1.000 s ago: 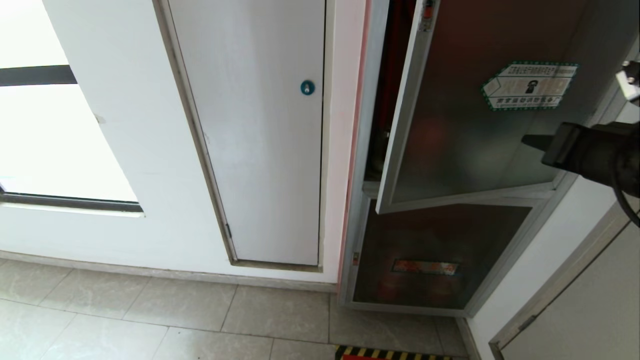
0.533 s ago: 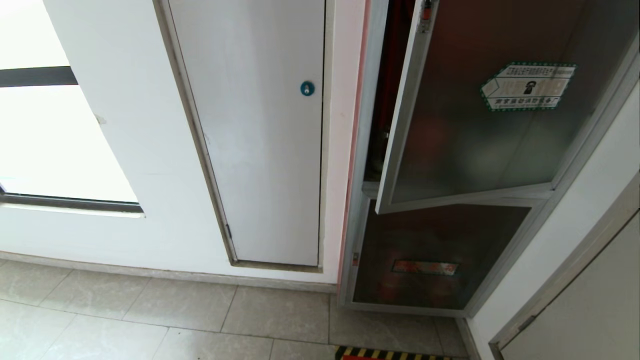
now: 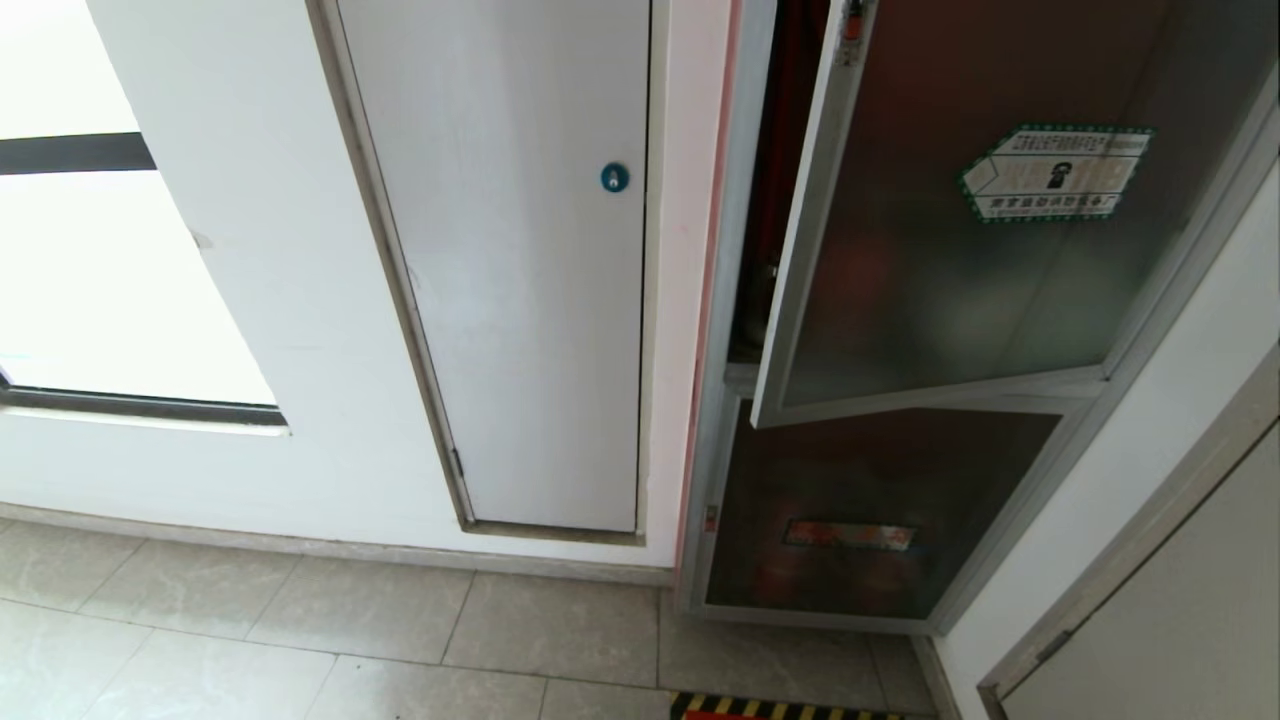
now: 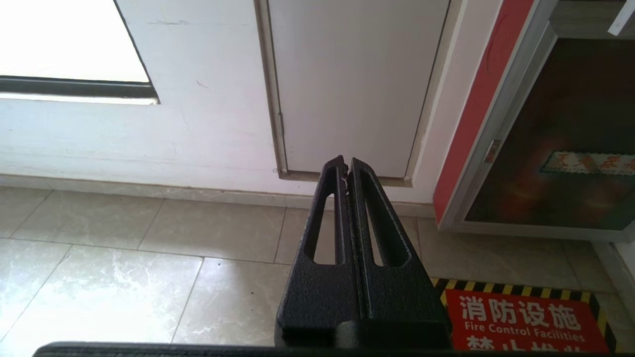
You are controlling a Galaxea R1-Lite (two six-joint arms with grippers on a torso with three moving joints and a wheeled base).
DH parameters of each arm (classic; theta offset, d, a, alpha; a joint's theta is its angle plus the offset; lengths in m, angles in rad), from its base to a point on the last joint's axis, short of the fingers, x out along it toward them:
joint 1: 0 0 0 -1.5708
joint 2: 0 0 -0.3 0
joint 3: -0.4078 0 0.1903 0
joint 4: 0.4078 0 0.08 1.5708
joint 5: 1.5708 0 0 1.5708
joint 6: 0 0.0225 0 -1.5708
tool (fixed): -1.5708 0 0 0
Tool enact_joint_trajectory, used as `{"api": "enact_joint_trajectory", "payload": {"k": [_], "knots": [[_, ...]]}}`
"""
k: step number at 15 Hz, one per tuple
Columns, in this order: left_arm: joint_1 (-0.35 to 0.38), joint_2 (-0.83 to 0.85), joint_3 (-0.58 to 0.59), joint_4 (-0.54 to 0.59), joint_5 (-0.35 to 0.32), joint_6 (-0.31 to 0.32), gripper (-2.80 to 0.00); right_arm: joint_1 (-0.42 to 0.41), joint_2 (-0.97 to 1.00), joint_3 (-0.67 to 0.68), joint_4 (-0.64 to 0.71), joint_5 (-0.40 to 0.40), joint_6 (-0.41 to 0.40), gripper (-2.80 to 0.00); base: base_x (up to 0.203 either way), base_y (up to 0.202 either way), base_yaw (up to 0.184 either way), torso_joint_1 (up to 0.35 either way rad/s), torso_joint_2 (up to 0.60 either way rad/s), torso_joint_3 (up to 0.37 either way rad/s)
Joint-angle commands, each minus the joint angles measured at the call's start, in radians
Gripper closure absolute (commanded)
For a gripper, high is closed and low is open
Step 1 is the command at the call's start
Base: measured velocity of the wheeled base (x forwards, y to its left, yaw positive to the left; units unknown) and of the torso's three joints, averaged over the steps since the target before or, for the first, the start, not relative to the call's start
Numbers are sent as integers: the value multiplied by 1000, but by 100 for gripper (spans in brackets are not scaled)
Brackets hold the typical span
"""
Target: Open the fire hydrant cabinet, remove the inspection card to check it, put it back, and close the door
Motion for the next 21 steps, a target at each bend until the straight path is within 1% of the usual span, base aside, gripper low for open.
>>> {"api": "enact_joint_trajectory", "payload": {"k": [1,3,5,7,8,9,10,11,21], "knots": [[0,0,1,0,0,0,0,-16,-153,71,9,6,-15,0,0,0,0,0,0,0],[0,0,0,0,0,1,0,-19,-241,165,7,43,-60,0,0,0,0,0,0,0],[0,0,0,0,0,-1,0,-19,-250,258,-43,68,-88,0,0,0,0,0,0,0],[0,0,0,0,0,-1,0,-19,-250,371,-150,106,-104,0,0,0,0,0,0,0],[0,0,0,0,0,-1,0,-19,-250,418,-212,153,-108,0,0,0,0,0,0,0],[0,0,0,0,0,-1,0,-19,-251,426,-208,176,-105,0,0,0,0,0,0,0],[0,0,1,0,0,0,0,-19,-251,426,-162,180,-107,0,0,0,0,0,0,0],[0,0,0,0,0,-1,0,-18,-251,426,-148,181,-106,0,0,0,0,0,0,0],[0,0,0,-2,0,1,0,-18,-251,424,-150,195,-109,0,0,0,0,0,0,0]]}}
